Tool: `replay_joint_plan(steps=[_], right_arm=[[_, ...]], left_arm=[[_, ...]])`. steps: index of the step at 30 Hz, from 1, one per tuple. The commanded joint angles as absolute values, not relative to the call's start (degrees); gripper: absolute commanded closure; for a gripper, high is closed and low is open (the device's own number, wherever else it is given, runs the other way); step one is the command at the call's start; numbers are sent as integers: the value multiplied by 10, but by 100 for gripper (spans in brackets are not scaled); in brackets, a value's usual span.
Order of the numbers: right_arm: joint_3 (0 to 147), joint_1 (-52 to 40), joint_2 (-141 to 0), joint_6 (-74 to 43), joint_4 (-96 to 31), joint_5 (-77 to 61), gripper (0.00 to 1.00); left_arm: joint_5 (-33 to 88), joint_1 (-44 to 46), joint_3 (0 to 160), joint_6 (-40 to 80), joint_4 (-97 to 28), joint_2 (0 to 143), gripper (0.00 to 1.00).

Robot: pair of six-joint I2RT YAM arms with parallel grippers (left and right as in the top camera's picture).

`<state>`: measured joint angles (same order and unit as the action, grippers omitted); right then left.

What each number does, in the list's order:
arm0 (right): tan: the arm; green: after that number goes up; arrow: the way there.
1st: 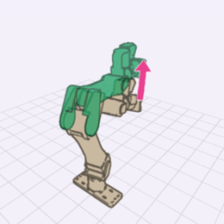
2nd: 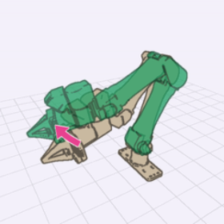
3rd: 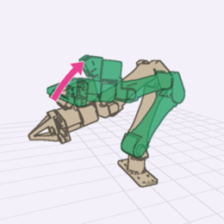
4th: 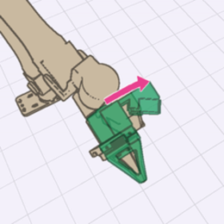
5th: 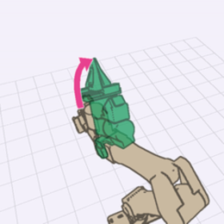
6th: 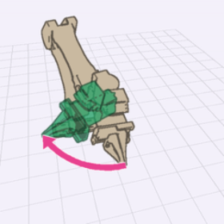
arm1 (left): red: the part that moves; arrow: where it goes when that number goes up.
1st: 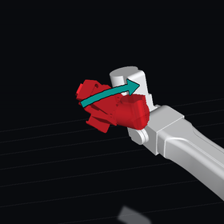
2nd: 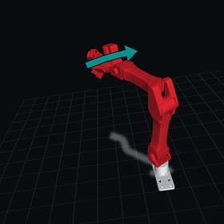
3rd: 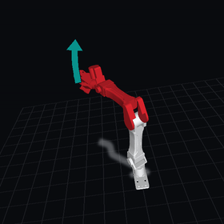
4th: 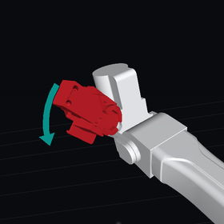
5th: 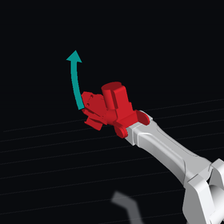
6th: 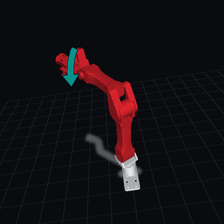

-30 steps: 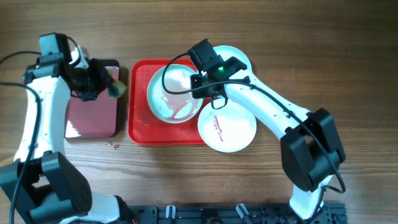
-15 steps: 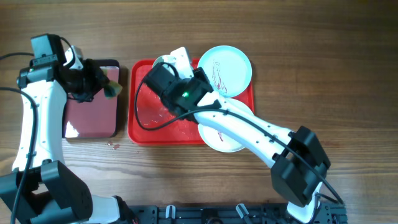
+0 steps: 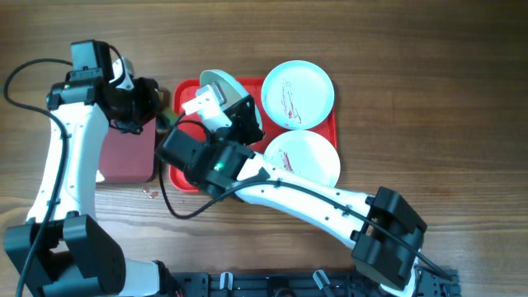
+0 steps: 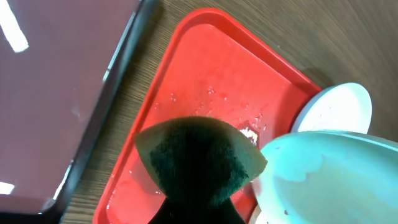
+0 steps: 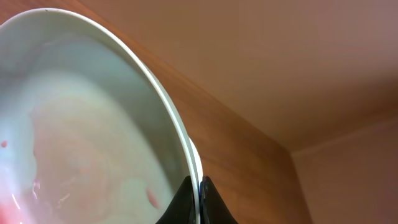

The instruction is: Clean dirty plates on tray and stack at the side

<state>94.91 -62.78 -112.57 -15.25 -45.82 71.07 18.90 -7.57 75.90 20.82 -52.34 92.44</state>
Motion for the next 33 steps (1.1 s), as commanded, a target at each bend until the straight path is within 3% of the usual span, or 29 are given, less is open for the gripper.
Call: replay_joint_plan(steps=[1, 9, 12, 14, 22, 28, 33], right_arm=[[962, -636, -1113, -152, -456, 740, 96], [962, -635, -1113, -152, -470, 750, 96], [962, -633, -1113, -149, -450, 872, 96], [962, -621, -1112, -57, -394, 870, 96], [962, -603, -1112, 86, -217, 870, 96], [961, -591, -1112, 84, -232, 830, 96], [961, -546, -1112, -100, -409, 661, 96]], left_arm=[[183, -56, 764, 197, -529, 915, 96], [163, -36, 760, 197, -536, 916, 96], [163, -36, 760, 197, -536, 916, 96], [157, -36, 760, 199, -535, 916, 96], [111, -36, 760, 200, -537, 916, 96], [77, -36, 760, 204, -536, 916, 96], [63, -36, 760, 204, -534, 916, 96]])
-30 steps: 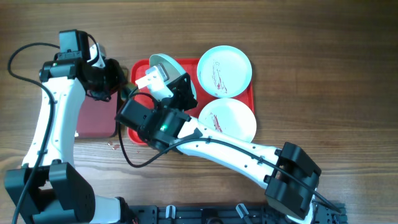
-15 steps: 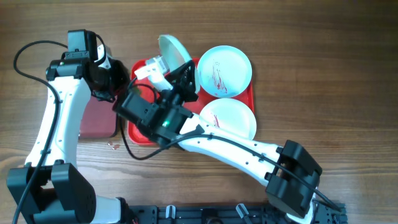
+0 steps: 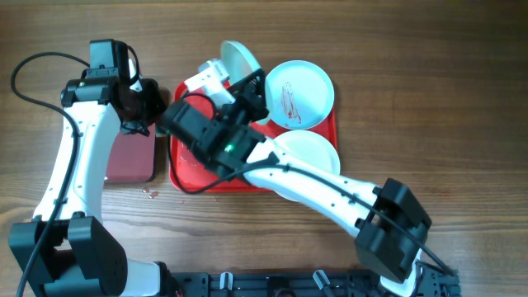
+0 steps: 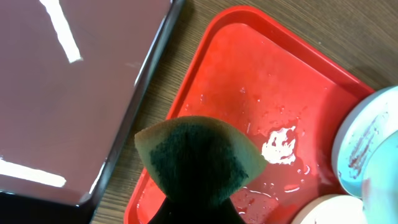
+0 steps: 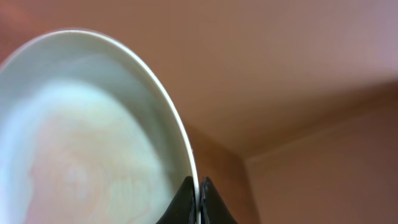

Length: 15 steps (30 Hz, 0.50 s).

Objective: Clean dirty plates on tray and stack at the side
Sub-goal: 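Carry the plate right and set it on the table beside the tray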

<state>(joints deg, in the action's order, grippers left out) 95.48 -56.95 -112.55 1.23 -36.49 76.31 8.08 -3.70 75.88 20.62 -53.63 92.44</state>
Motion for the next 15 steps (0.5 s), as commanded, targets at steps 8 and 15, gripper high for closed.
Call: replay_joint_plan(steps=[8, 15], right_arm=[[961, -396, -1049, -167, -495, 111, 96], [952, -28, -992, -165, -579, -75, 96]], left_arm=[[73, -36, 760, 204, -537, 916, 96], [91, -36, 760, 204, -537, 916, 96]])
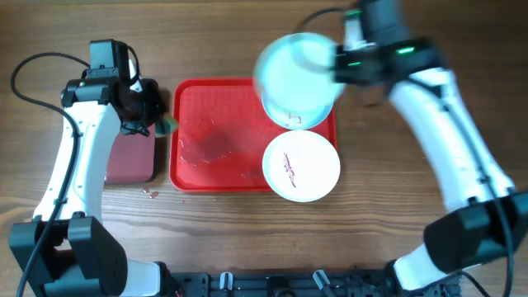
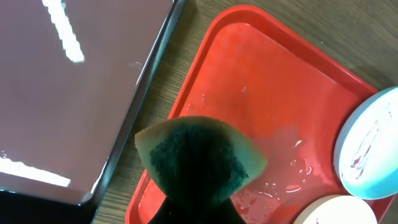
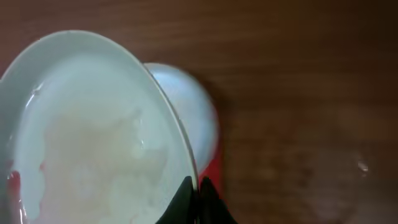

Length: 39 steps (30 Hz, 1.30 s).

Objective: Clean dirty plates on tray and stack at the side
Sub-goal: 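Carry the plate right and set it on the table beside the tray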

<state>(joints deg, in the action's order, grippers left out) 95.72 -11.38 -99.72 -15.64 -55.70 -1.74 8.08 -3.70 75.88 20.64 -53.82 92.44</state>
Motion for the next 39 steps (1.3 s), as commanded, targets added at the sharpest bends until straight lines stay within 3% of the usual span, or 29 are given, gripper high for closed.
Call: replay_joint_plan(steps=[1, 7, 14, 17, 20, 22, 27, 31, 35, 39], right_arm=[[941, 20, -992, -165, -584, -73, 95], [800, 207, -992, -167, -554, -74, 96], [635, 218, -992, -168, -402, -50, 96], [600, 205, -992, -169, -360, -52, 96], [589, 172, -992, -148, -340, -65, 73], [589, 152, -992, -133, -337, -81, 66], [684, 146, -962, -149, -456, -84, 63], [731, 124, -902, -104, -533, -203, 62], [698, 42, -901, -81, -603, -232, 63], [627, -56, -902, -160, -566, -190, 63]], left_arm=[[91, -36, 760, 204, -537, 916, 96], [91, -36, 760, 204, -537, 916, 96], [91, -36, 760, 204, -535, 916, 96], [91, -36, 760, 203, -529, 916, 96], [91, -36, 760, 204, -523, 916, 96], [91, -36, 760, 204, -523, 916, 96], [91, -36, 760, 204, -523, 916, 96], [91, -36, 760, 204, -523, 916, 96], [91, -35, 760, 203, -521, 916, 96], [91, -1, 760, 196, -521, 917, 96]])
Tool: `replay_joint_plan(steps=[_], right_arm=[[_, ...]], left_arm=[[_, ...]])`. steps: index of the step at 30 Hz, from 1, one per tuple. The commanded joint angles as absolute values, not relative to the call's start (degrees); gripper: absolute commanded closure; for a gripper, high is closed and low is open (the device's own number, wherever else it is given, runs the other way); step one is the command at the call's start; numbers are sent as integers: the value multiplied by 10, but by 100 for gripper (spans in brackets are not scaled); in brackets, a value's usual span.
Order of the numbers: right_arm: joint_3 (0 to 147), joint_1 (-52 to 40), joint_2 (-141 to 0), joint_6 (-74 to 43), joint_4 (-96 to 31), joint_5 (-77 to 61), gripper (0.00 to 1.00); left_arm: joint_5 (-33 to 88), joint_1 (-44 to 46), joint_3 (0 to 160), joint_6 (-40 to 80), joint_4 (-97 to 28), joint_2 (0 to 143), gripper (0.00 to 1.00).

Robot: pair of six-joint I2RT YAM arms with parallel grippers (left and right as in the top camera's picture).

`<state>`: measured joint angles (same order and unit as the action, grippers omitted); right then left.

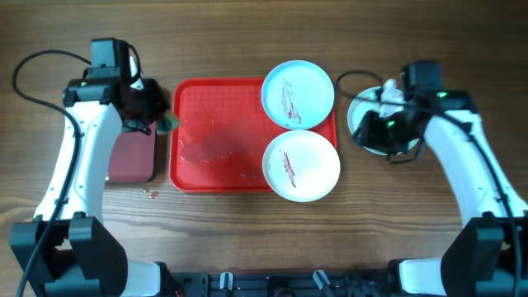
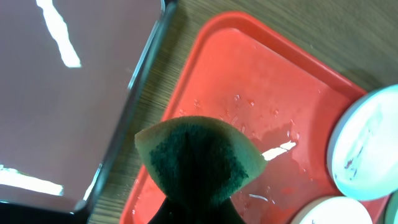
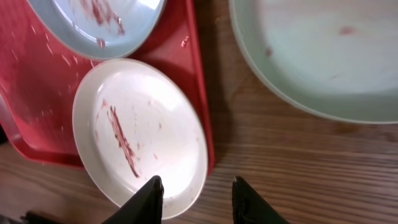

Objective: Clean dirty plates on tray and stack at the side
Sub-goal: 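Carry the plate right and set it on the table beside the tray, then drag the lower white plate left onto the tray center with right gripper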

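A red tray [image 1: 214,140] holds a light blue plate [image 1: 297,93] and a white plate [image 1: 301,165], both streaked with red. A pale green plate [image 1: 363,124] with faint red specks lies on the table right of the tray. It also shows in the right wrist view as the green plate [image 3: 323,56]. My right gripper [image 3: 196,190] is open and empty, hovering by that plate, over the white plate's [image 3: 140,137] edge. My left gripper [image 2: 199,208] is shut on a green sponge [image 2: 199,158] above the tray's left edge [image 2: 168,118].
A dark maroon tray [image 1: 124,157] lies left of the red tray, under my left arm. Water drops and smears wet the red tray's floor [image 2: 273,143]. A few drops lie on the wood by its front left corner [image 1: 151,194].
The pale green plate was held by my right gripper over the tray's back right. It now lies on the table to the right, and the gripper is open. The left arm barely moved.
First my right gripper held the green plate tilted over the tray's left half, next to the sponge in my left gripper. Then it held the plate at the tray's back edge, then over the blue plate. Now the plate rests on the table, released.
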<state>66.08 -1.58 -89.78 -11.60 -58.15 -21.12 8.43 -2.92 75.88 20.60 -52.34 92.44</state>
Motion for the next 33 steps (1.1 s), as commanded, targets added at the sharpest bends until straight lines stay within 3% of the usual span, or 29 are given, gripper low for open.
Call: replay_joint_plan(steps=[1, 5, 11, 19, 22, 26, 29, 33], right_arm=[[613, -74, -902, -175, -559, -173, 63], [563, -112, -903, -212, -514, -146, 63], [498, -113, -907, -216, -444, -146, 70], [497, -113, -922, -227, -406, -148, 85], [497, -113, -929, -239, -401, -148, 96], [498, -113, -928, -241, -390, -158, 96], [498, -118, -928, -239, -383, -253, 96], [498, -195, -928, -295, -338, -242, 96]], left_arm=[[91, 9, 760, 193, -520, 918, 96], [82, 63, 760, 165, -519, 946, 96], [80, 70, 760, 170, -518, 976, 96], [81, 70, 760, 169, -517, 976, 96], [80, 70, 760, 170, -513, 976, 96], [81, 70, 760, 170, -503, 976, 96], [81, 70, 760, 170, -504, 976, 96], [81, 70, 760, 170, -506, 976, 96]])
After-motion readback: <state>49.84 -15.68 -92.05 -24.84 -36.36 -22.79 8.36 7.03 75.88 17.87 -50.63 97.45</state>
